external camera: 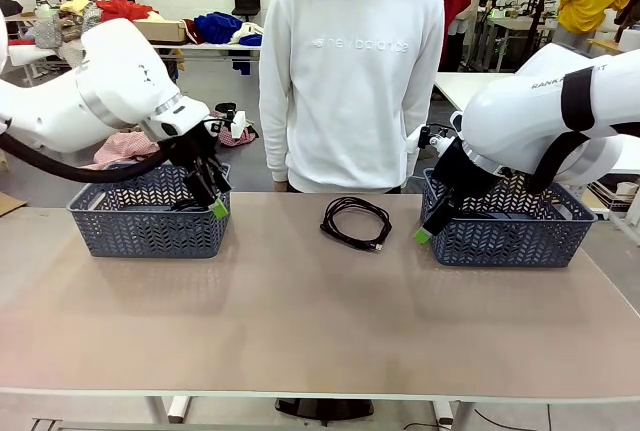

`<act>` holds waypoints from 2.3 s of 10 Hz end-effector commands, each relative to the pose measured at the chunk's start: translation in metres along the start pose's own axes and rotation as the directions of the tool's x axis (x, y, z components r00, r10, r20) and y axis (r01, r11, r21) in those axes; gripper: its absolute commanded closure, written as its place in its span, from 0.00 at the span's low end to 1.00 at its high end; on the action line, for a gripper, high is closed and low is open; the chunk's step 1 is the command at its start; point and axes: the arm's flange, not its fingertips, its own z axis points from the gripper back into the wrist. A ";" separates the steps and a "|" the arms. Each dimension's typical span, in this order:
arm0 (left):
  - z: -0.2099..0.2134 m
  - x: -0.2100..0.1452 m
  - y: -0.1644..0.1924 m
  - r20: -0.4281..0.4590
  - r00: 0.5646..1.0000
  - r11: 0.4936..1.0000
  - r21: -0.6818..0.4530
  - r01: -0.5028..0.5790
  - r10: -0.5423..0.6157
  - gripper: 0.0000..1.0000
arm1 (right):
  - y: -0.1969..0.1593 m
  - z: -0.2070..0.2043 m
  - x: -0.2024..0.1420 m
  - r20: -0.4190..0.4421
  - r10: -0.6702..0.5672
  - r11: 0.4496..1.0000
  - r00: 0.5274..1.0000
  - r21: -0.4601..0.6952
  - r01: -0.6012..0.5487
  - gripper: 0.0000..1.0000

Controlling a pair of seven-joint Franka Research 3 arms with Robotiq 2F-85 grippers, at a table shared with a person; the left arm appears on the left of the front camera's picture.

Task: Organize the cables according to human instructions.
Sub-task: Pick up a bundle of cables and place it in the basket indicated by the human.

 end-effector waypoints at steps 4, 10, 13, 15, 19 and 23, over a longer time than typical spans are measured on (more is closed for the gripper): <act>-0.021 -0.003 -0.034 -0.008 0.997 0.993 0.095 -0.071 0.072 0.00 | 0.000 0.002 0.003 -0.001 0.002 1.000 1.000 -0.001 -0.002 0.00; -0.012 0.000 -0.029 -0.012 1.000 0.996 0.086 -0.018 0.019 0.00 | 0.000 0.002 0.003 -0.001 0.002 1.000 1.000 -0.001 -0.002 0.00; -0.012 0.000 -0.029 -0.012 1.000 0.996 0.086 -0.018 0.019 0.00 | 0.000 0.002 0.003 -0.001 0.002 1.000 1.000 -0.001 -0.002 0.00; -0.012 0.000 -0.029 -0.012 1.000 0.996 0.086 -0.018 0.019 0.00 | 0.000 0.002 0.003 -0.001 0.002 1.000 1.000 -0.001 -0.002 0.00; -0.012 0.000 -0.029 -0.012 1.000 0.996 0.086 -0.018 0.019 0.00 | 0.000 0.002 0.003 -0.001 0.002 1.000 1.000 -0.001 -0.002 0.00; -0.012 0.000 -0.029 -0.012 1.000 0.996 0.086 -0.018 0.019 0.00 | 0.000 0.002 0.003 -0.001 0.002 1.000 1.000 -0.001 -0.002 0.00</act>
